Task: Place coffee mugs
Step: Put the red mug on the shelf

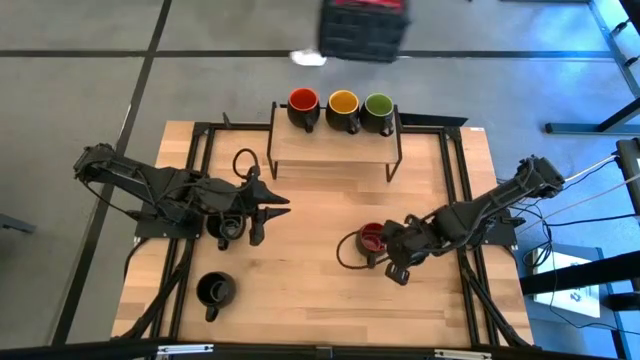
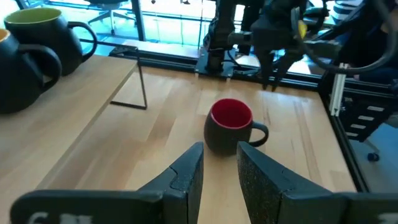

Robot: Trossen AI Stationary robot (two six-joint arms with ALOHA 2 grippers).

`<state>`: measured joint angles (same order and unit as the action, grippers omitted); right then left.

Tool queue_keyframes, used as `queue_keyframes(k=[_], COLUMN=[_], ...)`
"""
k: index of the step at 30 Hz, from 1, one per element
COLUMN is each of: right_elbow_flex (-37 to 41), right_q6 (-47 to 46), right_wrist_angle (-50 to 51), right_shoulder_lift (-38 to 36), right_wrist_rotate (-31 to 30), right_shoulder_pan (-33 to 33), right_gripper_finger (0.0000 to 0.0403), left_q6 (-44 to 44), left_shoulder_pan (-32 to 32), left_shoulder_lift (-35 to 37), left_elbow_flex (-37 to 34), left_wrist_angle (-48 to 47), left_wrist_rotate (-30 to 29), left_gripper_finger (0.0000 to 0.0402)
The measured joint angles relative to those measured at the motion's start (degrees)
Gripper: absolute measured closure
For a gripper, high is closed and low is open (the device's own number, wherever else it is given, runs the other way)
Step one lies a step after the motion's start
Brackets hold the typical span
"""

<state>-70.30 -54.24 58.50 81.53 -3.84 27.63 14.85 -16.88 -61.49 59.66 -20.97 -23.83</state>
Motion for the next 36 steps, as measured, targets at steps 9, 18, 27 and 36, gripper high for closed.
queue_keyframes(k=[9,18,27,36], right_elbow_flex=[8.51,19.55,28.72,36.85], right_q6=[-7.66,-11.15,-10.87,-3.36], right_wrist_angle=[-17.5,-31.86,-46.03,-59.45], right_shoulder_lift=[0.17,2.06,2.04,2.04], right_wrist_rotate=[-5.33,-23.11,-32.44,-36.76], right_shoulder_pan=[7.44,16.64,17.75,17.77], right_gripper_finger=[0.0192,0.017,0.0193,0.0203], left_q6=[3.02,2.76,2.75,3.02], left_shoulder_pan=[-0.09,-0.11,-0.11,-0.11], left_shoulder_lift=[0.01,0.02,0.02,0.02], left_elbow_flex=[0.0,0.0,0.0,0.0], left_wrist_angle=[-0.42,-0.44,-0.42,-0.39], left_wrist_rotate=[1.05,1.03,0.95,0.87], left_gripper_finger=[0.031,0.031,0.031,0.031])
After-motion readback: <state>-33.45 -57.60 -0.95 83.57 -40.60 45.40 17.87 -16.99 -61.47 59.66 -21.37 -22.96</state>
